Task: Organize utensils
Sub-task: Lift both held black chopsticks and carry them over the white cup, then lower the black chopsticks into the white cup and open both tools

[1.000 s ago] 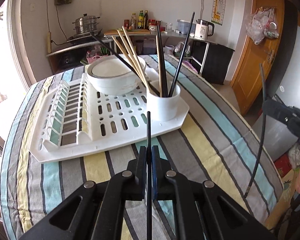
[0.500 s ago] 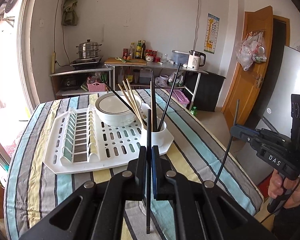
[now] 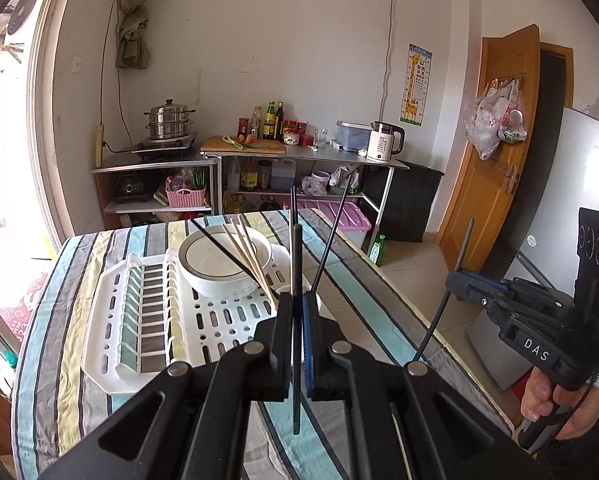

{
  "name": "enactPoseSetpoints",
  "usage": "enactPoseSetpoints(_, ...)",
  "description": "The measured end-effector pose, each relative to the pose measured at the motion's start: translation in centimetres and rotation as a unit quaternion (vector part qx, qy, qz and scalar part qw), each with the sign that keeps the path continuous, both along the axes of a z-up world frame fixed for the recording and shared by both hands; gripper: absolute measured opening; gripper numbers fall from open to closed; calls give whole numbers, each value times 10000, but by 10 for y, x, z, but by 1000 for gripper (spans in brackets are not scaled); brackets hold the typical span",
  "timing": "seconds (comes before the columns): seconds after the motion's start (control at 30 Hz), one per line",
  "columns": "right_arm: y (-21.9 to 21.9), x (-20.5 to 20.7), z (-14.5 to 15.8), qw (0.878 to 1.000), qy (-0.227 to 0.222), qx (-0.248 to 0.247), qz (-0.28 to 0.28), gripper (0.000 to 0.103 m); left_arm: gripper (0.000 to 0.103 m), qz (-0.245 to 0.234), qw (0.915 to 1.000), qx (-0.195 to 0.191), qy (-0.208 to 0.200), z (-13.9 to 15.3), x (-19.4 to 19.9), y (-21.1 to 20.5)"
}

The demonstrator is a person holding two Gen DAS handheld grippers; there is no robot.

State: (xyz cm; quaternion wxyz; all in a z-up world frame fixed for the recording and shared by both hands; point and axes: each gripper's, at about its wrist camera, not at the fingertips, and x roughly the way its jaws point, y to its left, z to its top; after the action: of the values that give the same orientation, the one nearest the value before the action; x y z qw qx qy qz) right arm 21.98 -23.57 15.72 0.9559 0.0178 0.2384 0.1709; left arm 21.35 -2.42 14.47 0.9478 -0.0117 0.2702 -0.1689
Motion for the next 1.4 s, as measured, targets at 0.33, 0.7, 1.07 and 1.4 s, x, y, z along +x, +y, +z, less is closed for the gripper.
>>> enactPoseSetpoints(0.33,10,40,30,9995,-258,161,1,5,5,92,9996,-176,-212,41,52,-10)
enactPoseSetpoints(0.7,25,85,35,9991,-320,264,-4,5,5,183,9992,-279,-211,41,98,-12)
enactPoseSetpoints(1.07,37,113,14,9993,-215,291,4,5,5,136,9990,-417,-9,19,124,-15)
enactPoseSetpoints(1.4,32,130,-23,9993,254,261,-61,5,5,160,9986,-357,342,-15,133,-15)
